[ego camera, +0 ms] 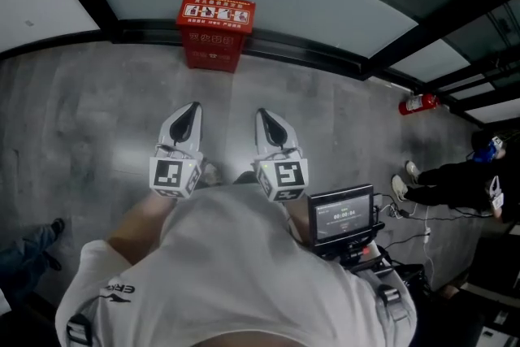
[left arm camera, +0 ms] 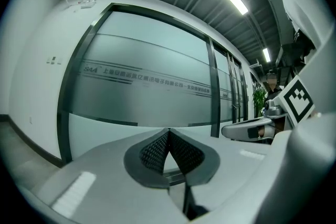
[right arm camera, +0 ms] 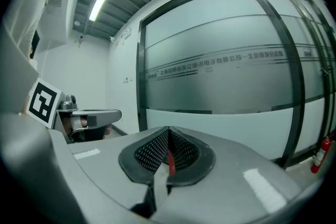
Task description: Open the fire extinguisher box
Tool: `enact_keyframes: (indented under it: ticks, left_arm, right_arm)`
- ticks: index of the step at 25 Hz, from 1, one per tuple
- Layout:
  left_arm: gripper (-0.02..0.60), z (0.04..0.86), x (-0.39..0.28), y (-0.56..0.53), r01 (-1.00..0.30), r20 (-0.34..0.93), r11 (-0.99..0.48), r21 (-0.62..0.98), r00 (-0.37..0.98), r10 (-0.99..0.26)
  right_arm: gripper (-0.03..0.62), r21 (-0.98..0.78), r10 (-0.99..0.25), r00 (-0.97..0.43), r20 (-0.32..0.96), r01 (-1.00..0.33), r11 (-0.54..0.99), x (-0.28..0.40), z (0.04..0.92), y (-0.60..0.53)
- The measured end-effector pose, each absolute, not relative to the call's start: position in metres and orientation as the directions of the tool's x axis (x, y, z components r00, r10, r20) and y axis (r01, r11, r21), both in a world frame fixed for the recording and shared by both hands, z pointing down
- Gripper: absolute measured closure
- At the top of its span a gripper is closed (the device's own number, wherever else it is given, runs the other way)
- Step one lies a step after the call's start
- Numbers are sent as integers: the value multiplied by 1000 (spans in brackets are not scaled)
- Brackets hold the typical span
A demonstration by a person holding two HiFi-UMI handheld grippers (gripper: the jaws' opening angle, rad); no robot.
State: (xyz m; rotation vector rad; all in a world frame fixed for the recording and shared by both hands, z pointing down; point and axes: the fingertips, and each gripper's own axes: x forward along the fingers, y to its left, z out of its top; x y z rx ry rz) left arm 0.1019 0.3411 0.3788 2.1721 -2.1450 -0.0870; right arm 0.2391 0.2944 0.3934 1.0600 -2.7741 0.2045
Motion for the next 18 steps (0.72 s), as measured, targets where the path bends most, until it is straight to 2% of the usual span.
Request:
enact_keyframes:
  ticks: [4,12,18]
  left_arm:
    - [578,382,72,316,-994,25,-25,110,28,-999]
    - [578,397,46,259,-993,70,-20,119,28,-997]
    - [578,409,24,194,-992,114,26,120,-12,-993]
  right_arm:
    - [582,-61,-661,-723,203,-683,728,208,393,269]
    - [582,-66,-652,-717,246,-684,727,189,407,213]
    - [582,-95,-609,-742,279,-653,752,168,422,150]
